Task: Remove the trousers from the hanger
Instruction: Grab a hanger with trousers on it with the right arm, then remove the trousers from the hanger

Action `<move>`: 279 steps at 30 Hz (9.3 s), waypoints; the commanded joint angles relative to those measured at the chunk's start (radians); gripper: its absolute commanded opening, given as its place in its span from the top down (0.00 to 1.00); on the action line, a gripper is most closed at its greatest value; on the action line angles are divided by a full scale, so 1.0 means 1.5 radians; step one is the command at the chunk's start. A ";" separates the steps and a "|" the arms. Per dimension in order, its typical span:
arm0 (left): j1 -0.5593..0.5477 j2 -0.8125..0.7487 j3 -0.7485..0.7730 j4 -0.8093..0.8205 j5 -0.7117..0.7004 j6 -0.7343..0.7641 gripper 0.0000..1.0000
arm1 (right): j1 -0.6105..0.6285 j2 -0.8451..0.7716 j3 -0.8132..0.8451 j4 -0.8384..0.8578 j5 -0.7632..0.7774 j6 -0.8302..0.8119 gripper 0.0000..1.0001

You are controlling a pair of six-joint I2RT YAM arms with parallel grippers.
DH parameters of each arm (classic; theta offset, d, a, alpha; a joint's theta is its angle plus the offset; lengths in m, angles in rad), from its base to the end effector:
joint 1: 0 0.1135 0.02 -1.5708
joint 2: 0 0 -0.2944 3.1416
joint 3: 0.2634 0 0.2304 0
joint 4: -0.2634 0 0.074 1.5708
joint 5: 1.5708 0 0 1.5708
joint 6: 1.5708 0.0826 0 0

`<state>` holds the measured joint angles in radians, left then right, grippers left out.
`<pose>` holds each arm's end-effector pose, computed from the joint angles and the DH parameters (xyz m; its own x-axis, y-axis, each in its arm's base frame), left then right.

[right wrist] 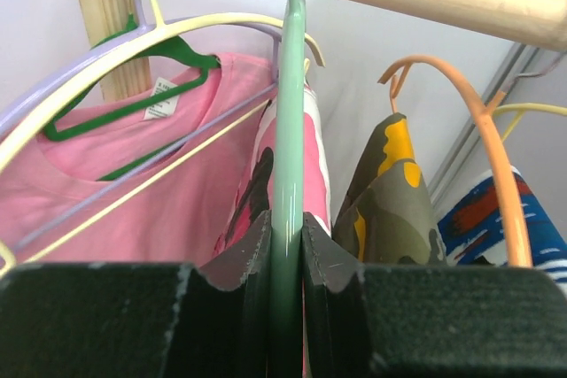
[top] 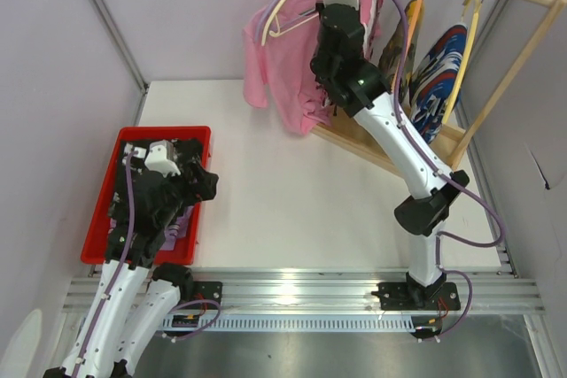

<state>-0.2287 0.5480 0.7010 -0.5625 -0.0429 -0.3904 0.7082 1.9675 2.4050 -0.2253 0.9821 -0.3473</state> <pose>0.1206 -0.0244 0.2977 -0.4302 -0.2902 -0.8548 0.0265 0.9425 -0.3333 0.3690 0.2256 0.5589 0.0632 -0.1947 -0.9788 0.2955 0.9405 -0.1680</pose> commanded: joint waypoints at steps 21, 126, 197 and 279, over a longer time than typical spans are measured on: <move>-0.002 0.008 -0.001 0.016 0.004 0.014 0.00 | 0.026 -0.207 -0.120 0.073 0.101 0.027 1.00; -0.643 0.622 0.457 0.371 -0.432 0.137 0.15 | 0.229 -0.654 -0.655 0.082 -0.031 0.368 1.00; -0.591 0.546 0.456 0.515 -0.359 0.106 1.00 | 0.211 -0.703 -0.839 -0.012 -0.031 0.551 1.00; -0.693 0.313 0.222 0.631 -0.325 0.369 1.00 | 0.318 -0.568 -0.756 0.113 -0.351 0.360 1.00</move>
<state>-1.2499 1.0557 0.9688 0.2520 -0.6262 0.1921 1.1576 1.0935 1.2129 -0.1604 0.7574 0.2218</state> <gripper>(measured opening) 0.140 0.175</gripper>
